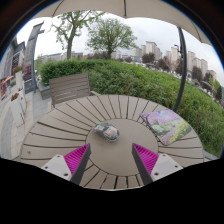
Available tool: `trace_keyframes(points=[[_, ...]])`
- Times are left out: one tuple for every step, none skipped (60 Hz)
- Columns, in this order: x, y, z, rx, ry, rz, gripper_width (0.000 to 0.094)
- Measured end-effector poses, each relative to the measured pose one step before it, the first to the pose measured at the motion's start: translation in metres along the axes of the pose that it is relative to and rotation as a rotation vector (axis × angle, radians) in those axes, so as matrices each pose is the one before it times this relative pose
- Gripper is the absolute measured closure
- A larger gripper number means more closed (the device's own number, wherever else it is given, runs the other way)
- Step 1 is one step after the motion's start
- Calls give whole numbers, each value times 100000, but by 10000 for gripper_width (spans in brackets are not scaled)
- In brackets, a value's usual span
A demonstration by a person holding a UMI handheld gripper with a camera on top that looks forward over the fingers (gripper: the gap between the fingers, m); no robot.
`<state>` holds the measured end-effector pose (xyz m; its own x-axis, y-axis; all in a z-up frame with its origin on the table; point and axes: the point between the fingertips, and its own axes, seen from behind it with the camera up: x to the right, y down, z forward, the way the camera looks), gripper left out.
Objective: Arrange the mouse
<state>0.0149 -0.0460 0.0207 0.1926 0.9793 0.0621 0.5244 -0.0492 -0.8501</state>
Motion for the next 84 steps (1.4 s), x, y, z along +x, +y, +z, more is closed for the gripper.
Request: trace_keyframes(points=[[118, -182, 468, 103, 20, 474, 82], [27, -107, 434, -14, -78, 500, 83], [-26, -117, 442, 3, -277, 542, 83], [-85, -142, 451, 77, -540, 677, 84], [-85, -125, 454, 66, -616, 653, 83], [-64, -92, 431, 103, -369, 392, 84], [8, -147, 425, 55, -327, 214, 84], [84, -152, 441, 96, -55, 149, 84], [90, -171, 411, 181, 91, 86, 83], [-5, -95, 426, 96, 70, 54, 82], [69, -123, 394, 18, 12, -191, 82], [55, -135, 398, 6, -154, -276, 83], [48, -142, 375, 65, -159, -159, 80], [16, -52, 447, 48, -74, 23, 82], [94, -104, 375, -46, -4, -88, 79], [-3, -92, 359, -166, 63, -2, 81], [73, -57, 337, -219, 41, -80, 81], [66, -62, 371, -279, -31, 59, 81], [73, -57, 345, -296, -65, 205, 81], [83, -93, 352, -207, -8, 271, 82], [123, -12, 406, -222, 70, 238, 82], [-179, -162, 262, -250, -597, 170, 74], [-45, -105, 284, -137, -553, 475, 79], [27, -120, 293, -233, -180, 208, 81], [15, -116, 302, -224, -242, 50, 80], [58, -133, 277, -157, -80, -143, 78], [60, -175, 362, -3, -13, -140, 78], [106, -188, 266, -123, 129, -275, 79], [131, -214, 257, 25, 214, -259, 79], [126, -206, 262, 22, 299, -184, 79], [98, -191, 234, -68, 284, -177, 79], [175, -96, 311, -179, 149, -123, 80], [30, -118, 249, -285, 207, -73, 81], [74, -71, 272, -314, 158, 59, 81], [61, -73, 250, -323, 73, 186, 81], [37, -98, 231, -300, 82, 240, 80], [54, -69, 220, -309, 66, 241, 82], [58, -57, 207, -334, 57, 187, 81], [192, 11, 186, -378, -90, -31, 81], [-49, 45, 158, -430, -97, 60, 82], [-37, 28, 158, -369, -164, 194, 83], [-32, 7, 125, -302, -182, 341, 84], [-4, 10, 96, -232, -105, 335, 88], [-17, 31, 99, -273, -169, 202, 90], [70, 54, 159, -322, -234, 74, 98], [-73, 49, 46, -277, -317, 55, 107], [-76, 75, 48, -207, -327, 54, 119], [-49, 78, 57, -158, -195, 51, 129], [-1, 31, -11, 88, 145, 8, 130], [-11, -86, 32, 333, 122, -348, 134], [-31, -8, -47, 98, 65, -342, 147], [-76, 9, 15, -2, -260, -392, 170], [-19, 72, 24, -320, -107, -259, 208], [18, 31, 15, -144, 280, -85, 238], [8, -19, 13, 146, 199, 60, 284], [18, 37, 42, -169, 132, -46, 349], [-27, -68, 85, -235, 19, -183, 408], [68, 71, 45, -454, 266, -869, 509], [357, 11, 6, -338, 1356, -1378, 510], [-9, -52, 30, -353, 147, -702, 526], [-121, -12, 11, -647, -585, -290, 538], [86, -80, -214, -364, -751, 209, 548], [-120, -29, -30, -880, -891, 314, 551], [7, -30, -71, -1105, -837, 517, 553], [181, -154, -139, -830, -387, 744, 554], [412, -258, -137, -16, 306, 517, 554], [460, -467, -324, 176, 199, 366, 554], [435, -721, -433, 902, 94, 224, 553], [355, -865, -438, 1316, -354, 165, 553], [326, -878, -467, 1253, -768, 28, 554], [393, -910, -489, 1174, -746, 142, 554], [492, -962, -497, 1296, -566, 469, 553], [586, -929, -82, 1055, -341, 488, 554], [583, -880, -478, 1159, -684, -37, 555], [630, -880, -384, 873, -607, -571, 555], [738, -819, -328, 875, -300, -676, 555], [865, -907, -276, 1164, 146, -312, 554], [800, -1155, -182, 1151, 331, 88, 555], [985, -699, 149, 899, 502, -173, 556], [994, -663, -105, 748, 264, -261, 556], [1021, -536, 9, 545, 255, -242, 556], [1128, -447, 91, 314, 545, -167, 556], [1216, -380, 151, 274, 1010, -91, 556], [1281, -309, 233, 268, 1219, -244, 556]])
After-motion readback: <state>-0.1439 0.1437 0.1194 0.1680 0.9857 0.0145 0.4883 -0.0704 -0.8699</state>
